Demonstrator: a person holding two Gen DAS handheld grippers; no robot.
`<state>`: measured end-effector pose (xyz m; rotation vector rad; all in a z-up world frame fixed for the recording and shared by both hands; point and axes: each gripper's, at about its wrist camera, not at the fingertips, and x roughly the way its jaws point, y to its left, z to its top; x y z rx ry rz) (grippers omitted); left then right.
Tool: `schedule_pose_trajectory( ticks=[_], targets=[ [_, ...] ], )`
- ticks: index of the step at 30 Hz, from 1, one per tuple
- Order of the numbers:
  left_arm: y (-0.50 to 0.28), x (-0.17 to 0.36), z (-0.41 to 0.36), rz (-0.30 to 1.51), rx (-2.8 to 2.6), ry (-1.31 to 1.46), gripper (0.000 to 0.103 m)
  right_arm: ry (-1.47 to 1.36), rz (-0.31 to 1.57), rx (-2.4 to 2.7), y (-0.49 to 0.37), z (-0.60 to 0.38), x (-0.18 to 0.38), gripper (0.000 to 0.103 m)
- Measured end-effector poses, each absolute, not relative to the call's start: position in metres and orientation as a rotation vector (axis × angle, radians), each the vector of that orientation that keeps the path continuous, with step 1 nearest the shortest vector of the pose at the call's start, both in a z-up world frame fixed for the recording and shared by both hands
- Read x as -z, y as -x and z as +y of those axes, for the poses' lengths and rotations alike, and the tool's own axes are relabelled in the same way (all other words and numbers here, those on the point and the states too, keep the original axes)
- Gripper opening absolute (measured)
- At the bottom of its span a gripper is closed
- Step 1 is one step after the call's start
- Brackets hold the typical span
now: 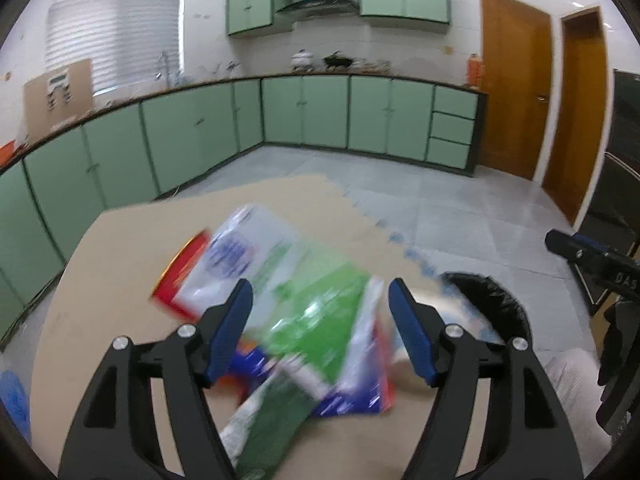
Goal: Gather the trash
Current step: 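Grasp the white-green milk pouch with the left tool while the right tool grasps the paper cup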
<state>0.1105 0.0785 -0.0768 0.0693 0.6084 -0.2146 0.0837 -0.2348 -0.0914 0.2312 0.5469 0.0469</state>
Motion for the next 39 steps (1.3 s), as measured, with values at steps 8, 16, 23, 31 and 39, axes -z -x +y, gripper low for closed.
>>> schedule_pose_trajectory(
  ticks=[8, 16, 23, 31, 39],
  targets=[
    [-0.094, 0.107, 0.122, 0.694, 0.191, -0.039, 0.068, -0.182, 0.579, -0.097, -0.081, -0.184, 0.108, 0.092],
    [-0.094, 0.134, 0.133, 0.771, 0.213, 0.003, 0.071, -0.131, 0.608, -0.113, -0.082, -0.159, 0.118, 0.092],
    [-0.095, 0.149, 0.126, 0.805, 0.249, 0.024, 0.053, -0.108, 0.622, -0.123, -0.082, -0.152, 0.121, 0.092],
    [-0.083, 0.132, 0.122, 0.756, 0.266, 0.04, 0.026, -0.093, 0.636, -0.146, -0.08, -0.145, 0.129, 0.092],
    [-0.072, 0.097, 0.123, 0.661, 0.233, 0.049, 0.025, -0.072, 0.651, -0.194, -0.088, -0.146, 0.136, 0.097]
  ],
)
